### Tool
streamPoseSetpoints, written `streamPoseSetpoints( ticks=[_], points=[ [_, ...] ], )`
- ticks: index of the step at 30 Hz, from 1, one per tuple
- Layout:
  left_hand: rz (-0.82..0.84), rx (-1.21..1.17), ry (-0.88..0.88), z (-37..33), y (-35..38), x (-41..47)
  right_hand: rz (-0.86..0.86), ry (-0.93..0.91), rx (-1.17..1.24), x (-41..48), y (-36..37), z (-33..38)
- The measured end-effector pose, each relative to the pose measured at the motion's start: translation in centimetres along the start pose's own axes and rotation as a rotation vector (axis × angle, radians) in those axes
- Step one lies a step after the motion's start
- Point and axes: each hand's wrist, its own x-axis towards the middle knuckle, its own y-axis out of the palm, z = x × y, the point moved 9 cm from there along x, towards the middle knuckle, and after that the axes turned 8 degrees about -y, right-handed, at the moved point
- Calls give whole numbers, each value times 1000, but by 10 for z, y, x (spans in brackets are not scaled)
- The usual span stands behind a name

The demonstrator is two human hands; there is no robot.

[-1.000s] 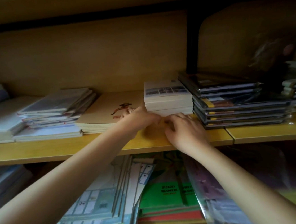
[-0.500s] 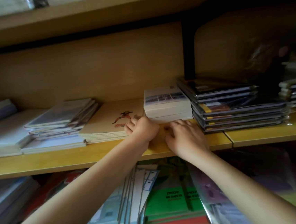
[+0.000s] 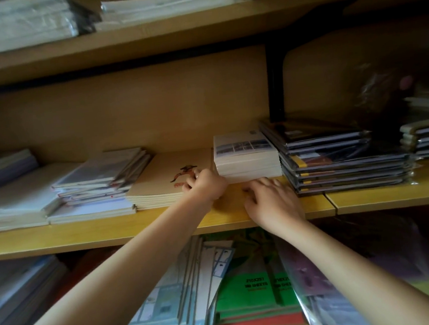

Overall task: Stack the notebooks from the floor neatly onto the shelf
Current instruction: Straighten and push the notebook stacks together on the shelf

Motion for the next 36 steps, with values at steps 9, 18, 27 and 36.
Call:
streamPoseSetpoints(
  ticks=[9,18,27,36],
  points=[
    [40,-480,222,-13,-9,3,-6,-12,9,0,-1,2],
    [-2,-342,392,-33,-16,7,-20,-7,23,2,-1,1],
    [-220,-230,505,-41,-37,18,-2,-10,3,6,3,-2],
    [-142,-152,463,-42,-23,19,-298,-338,214,-30,-57,28]
  ],
)
